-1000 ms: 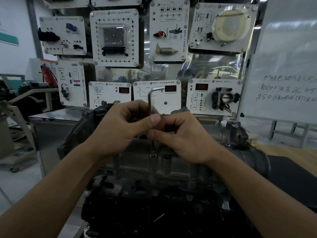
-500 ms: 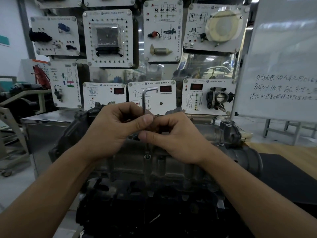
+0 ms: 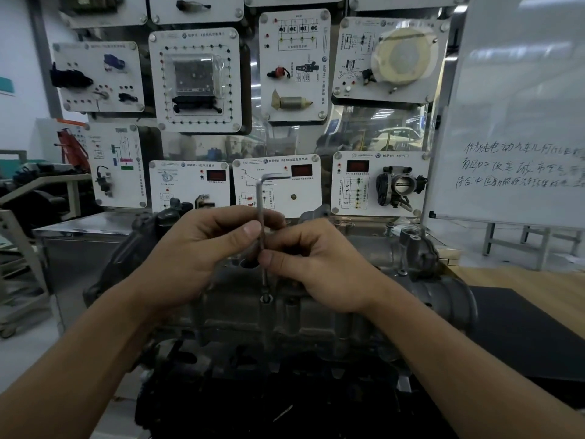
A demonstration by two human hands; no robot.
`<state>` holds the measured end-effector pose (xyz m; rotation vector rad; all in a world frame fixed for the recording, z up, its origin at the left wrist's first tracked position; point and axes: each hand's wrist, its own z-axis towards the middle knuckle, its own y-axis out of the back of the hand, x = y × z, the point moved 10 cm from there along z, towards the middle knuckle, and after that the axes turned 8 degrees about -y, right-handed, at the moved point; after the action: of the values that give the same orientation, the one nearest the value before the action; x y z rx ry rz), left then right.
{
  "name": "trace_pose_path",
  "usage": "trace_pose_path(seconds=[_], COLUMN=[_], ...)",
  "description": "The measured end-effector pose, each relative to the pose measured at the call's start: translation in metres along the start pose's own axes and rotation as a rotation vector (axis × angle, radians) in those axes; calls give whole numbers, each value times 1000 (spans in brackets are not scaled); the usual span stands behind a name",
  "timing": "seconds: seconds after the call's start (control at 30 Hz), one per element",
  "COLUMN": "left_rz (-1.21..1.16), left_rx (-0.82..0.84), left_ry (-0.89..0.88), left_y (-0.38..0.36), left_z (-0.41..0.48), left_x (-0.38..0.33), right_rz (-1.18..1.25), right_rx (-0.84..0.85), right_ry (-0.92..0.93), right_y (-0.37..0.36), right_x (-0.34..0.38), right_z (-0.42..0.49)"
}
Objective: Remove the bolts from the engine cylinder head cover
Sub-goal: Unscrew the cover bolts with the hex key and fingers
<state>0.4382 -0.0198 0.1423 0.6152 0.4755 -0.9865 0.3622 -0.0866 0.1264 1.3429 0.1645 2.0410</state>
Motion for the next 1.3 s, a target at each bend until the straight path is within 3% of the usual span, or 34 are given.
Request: trace_pose_path(seconds=[0.43,0.73,0.83,1.07,1.3], left_rz=[-11,25,28,-9,35], left_rx=[-111,12,-16,-94,-18], left_ry=[9,-10,-20,7,-15], left_y=[4,-1,1,5,2], left_z=[1,-1,-1,2,1], left_x=[0,-1,-3,2,2], right_rz=[-33,-33,-20,-4,-52], right_rx=[-106,-11,16,-122,-63], right_ry=[38,3,-1,46,28], right_y=[9,1,-1,11,6], right_x=[0,-2,-1,3,-1], right_z=[0,0,0,0,1])
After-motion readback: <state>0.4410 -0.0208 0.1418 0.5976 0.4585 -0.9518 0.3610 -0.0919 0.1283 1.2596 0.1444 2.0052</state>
